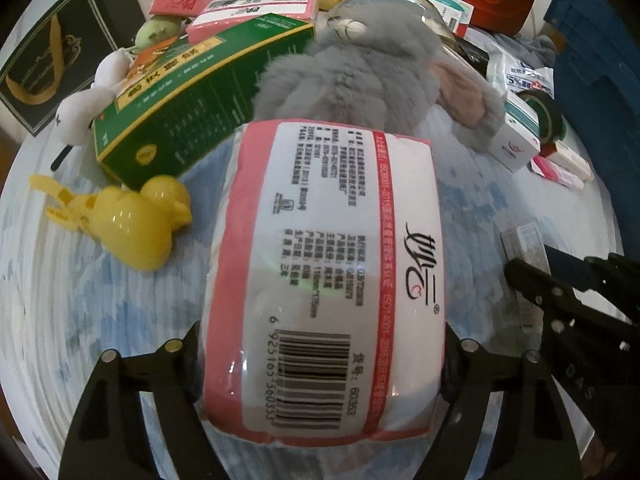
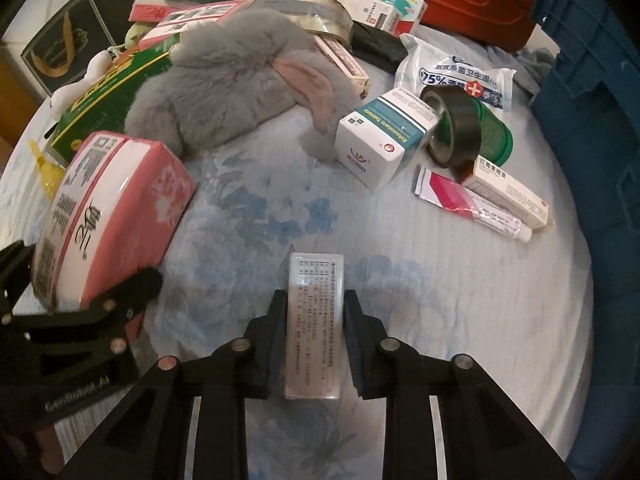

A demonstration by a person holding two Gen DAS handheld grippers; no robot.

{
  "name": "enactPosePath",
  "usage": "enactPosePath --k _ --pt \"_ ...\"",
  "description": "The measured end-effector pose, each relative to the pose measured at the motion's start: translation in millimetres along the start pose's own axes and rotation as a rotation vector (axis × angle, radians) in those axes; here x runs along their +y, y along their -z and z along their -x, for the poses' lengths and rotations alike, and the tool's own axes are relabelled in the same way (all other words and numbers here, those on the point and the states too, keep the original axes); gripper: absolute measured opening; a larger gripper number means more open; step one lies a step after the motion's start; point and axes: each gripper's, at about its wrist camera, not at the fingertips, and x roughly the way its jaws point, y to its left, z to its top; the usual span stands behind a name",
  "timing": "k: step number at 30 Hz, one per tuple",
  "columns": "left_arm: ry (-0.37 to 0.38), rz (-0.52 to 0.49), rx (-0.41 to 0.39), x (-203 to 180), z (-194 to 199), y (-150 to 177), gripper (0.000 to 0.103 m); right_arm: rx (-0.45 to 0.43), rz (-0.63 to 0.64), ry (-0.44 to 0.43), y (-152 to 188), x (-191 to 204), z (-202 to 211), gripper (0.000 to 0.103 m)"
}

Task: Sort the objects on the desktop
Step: 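Close the left tool on the pink-white tissue pack while the right tool grasps the slim white box, then lift the tissue pack and white box with both tools and carry them over the crate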

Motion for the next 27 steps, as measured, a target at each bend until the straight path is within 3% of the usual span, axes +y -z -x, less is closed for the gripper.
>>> enactPosePath --k 4,5,12,15,27 --pt "-0.010 0.013 -0.012 -2 14 11 0.080 -0.016 0.017 0.001 8 6 12 0.026" --pt "-0.019 0.014 -0.020 -3 20 14 0.080 -0.027 0.021 0.004 9 23 12 0.026" --pt "-0.068 0.028 -0.105 -15 83 33 0.080 -0.108 0.053 -0.008 26 36 52 0.026" --pt "-0.088 0.039 -0.143 -7 110 31 0.080 -0.156 0.071 -0.018 28 12 66 0.026" --pt "-0.178 0.156 -0.308 -72 228 82 0.080 -0.420 0.212 -0.043 44 -27 144 0.026"
